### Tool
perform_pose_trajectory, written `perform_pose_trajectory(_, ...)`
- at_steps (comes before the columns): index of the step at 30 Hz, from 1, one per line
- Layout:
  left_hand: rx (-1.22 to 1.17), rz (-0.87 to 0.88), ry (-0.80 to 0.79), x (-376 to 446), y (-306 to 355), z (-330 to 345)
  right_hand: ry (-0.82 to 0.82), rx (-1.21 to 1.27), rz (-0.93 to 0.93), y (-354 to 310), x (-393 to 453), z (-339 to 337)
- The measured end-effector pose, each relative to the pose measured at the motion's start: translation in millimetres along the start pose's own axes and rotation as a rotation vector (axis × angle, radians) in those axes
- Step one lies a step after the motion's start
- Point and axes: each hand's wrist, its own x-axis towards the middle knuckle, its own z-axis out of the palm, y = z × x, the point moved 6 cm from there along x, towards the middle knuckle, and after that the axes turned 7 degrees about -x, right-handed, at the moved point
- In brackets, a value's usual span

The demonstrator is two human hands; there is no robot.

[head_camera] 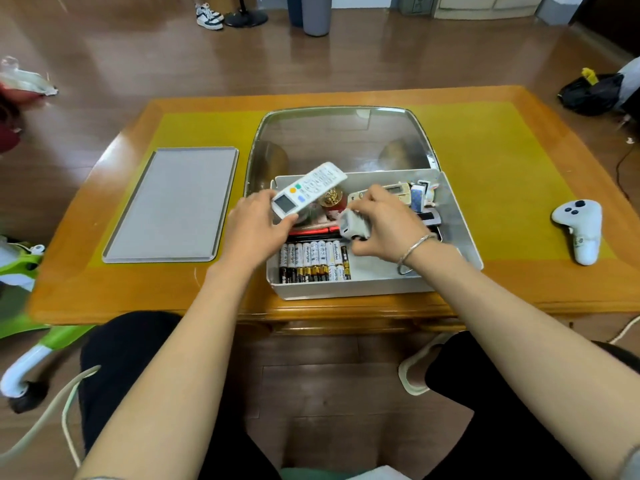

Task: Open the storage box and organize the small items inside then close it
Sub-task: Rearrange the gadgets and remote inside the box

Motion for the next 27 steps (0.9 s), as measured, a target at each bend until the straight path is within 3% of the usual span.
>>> perform_pose_trajectory(5, 0.004, -0.078, 0.086, 2, -18, -9, -0.197, -0.084, -0.085, -42, 23, 32)
perform_pose_trajectory(13, -0.022, -0.130, 0.142, 1, -33, -18, -0.368, -0.272, -0.354, -89, 36, 59)
perform_pose_trajectory(21, -0.043, -0.140, 0.086, 1, -32, -11, -0.350, -0.303, -0.519, -100, 33, 68)
perform_pose_trajectory(27, -0.063, -0.164, 0.076, 0, -36, -9, -0.302, -0.179, -0.436, -81, 27, 57)
